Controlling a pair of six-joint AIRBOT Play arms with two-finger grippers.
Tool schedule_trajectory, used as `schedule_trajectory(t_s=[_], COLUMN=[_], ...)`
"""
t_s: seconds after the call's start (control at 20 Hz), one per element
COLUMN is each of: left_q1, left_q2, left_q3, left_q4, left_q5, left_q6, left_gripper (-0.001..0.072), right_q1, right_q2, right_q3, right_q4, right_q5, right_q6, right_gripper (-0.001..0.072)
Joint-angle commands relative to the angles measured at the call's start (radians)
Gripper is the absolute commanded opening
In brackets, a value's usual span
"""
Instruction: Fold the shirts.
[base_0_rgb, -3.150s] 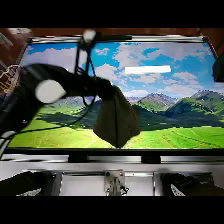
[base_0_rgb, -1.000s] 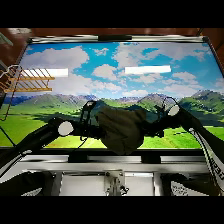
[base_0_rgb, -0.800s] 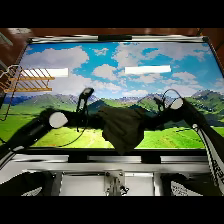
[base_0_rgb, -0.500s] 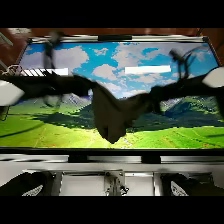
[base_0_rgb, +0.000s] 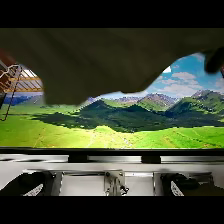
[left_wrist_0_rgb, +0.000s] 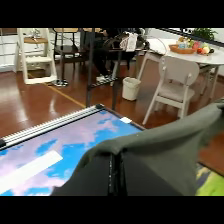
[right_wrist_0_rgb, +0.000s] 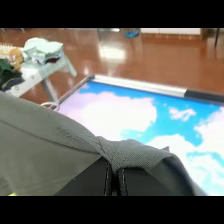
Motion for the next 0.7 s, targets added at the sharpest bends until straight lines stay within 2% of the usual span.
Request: schedule_trajectory(t_s=[0.0, 0.15, 0.25, 0.35, 0.5, 0.6, 0.65], left_q1=[0.003, 0.003, 0.007, 0.007, 0.007, 0.008, 0.008], left_q2=[0.005, -0.043, -0.113, -0.207, -0.41, -0.544, -0.604], left_q3=[0.013, -0.076, -0.137, -0.181, -0.192, -0.192, -0.192], left_q4=[0.159, 0.239, 0.243, 0.243, 0.282, 0.317, 0.32], left_q5=[-0.077, -0.075, -0.071, -0.06, -0.042, -0.032, -0.032], left_q6=[0.002, 0.003, 0.003, 0.007, 0.058, 0.027, -0.028], left_gripper=[0.0032, 0.0032, 0.0032, 0.0032, 0.0032, 0.0034, 0.0044], right_q1=[-0.001, -0.001, -0.001, -0.001, -0.001, -0.001, -0.001], right_q2=[-0.009, -0.106, -0.171, -0.237, -0.356, -0.444, -0.494], right_q3=[0.028, 0.013, -0.049, -0.142, -0.289, -0.351, -0.359], right_q4=[-0.003, -0.007, -0.021, -0.077, -0.234, -0.283, -0.28], right_q5=[0.161, 0.321, 0.35, 0.335, 0.264, 0.164, 0.119], right_q6=[0.126, 0.212, 0.211, 0.191, 0.175, 0.174, 0.171], right_gripper=[0.0068, 0.0068, 0.0068, 0.0069, 0.0069, 0.0069, 0.0069])
